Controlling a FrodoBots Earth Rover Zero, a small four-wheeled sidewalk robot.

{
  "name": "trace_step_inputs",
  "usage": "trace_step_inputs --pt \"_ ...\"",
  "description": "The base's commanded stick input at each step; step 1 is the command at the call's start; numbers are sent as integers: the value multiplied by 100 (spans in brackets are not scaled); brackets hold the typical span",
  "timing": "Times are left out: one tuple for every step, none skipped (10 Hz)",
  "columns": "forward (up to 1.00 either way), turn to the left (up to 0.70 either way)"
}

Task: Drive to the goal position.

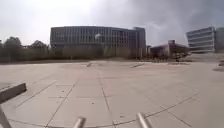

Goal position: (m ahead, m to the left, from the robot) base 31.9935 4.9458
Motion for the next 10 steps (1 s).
trace_step_inputs --pt "100 0" --pt "100 0" --pt "100 0" --pt "100 0" --pt "100 0" --pt "100 0" --pt "100 0" --pt "100 0" --pt "100 0" --pt "100 0"
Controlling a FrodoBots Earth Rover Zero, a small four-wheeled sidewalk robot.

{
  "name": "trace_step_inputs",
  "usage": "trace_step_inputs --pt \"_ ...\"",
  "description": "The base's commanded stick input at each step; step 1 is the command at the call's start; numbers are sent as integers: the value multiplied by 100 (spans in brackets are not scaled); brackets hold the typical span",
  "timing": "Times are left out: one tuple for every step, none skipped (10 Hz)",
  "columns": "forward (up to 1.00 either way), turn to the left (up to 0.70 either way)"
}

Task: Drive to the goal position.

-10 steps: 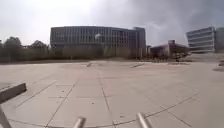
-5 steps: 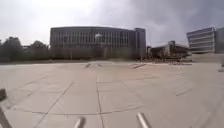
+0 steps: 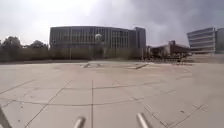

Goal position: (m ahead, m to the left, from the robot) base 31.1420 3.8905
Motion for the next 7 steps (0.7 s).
trace_step_inputs --pt "100 0" --pt "100 0" --pt "100 0" --pt "100 0" --pt "100 0" --pt "100 0" --pt "100 0"
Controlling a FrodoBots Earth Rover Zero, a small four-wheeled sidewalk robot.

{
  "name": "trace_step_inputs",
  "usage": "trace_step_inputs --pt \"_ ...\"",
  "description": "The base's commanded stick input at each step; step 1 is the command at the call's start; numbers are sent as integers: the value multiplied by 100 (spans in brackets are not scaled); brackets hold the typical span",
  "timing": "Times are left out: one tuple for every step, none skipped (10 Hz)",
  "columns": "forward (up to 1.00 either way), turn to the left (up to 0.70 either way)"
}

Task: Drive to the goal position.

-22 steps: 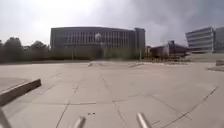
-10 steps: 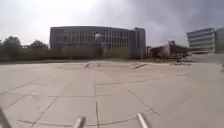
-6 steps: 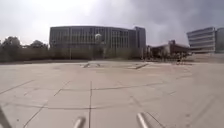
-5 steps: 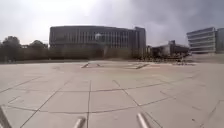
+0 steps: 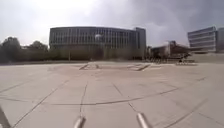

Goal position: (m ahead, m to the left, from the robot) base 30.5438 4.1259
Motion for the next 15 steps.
trace_step_inputs --pt "100 0" --pt "100 0" --pt "100 0" --pt "100 0" --pt "100 0" --pt "100 0" --pt "100 0" --pt "100 0" --pt "100 0" --pt "100 0" --pt "100 0" --pt "100 0" --pt "100 0" --pt "100 0" --pt "100 0"
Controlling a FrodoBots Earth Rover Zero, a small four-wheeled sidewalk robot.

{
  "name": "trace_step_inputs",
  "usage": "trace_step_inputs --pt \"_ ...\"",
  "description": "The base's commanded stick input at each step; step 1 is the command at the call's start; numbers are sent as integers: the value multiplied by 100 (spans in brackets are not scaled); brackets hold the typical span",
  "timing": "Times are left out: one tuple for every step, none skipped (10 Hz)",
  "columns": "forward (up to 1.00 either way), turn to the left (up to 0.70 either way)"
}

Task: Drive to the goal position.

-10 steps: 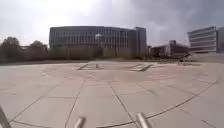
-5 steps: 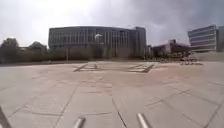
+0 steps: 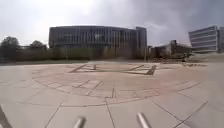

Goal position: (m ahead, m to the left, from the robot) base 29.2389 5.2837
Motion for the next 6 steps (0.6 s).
trace_step_inputs --pt "100 0" --pt "100 0" --pt "100 0" --pt "100 0" --pt "100 0" --pt "100 0"
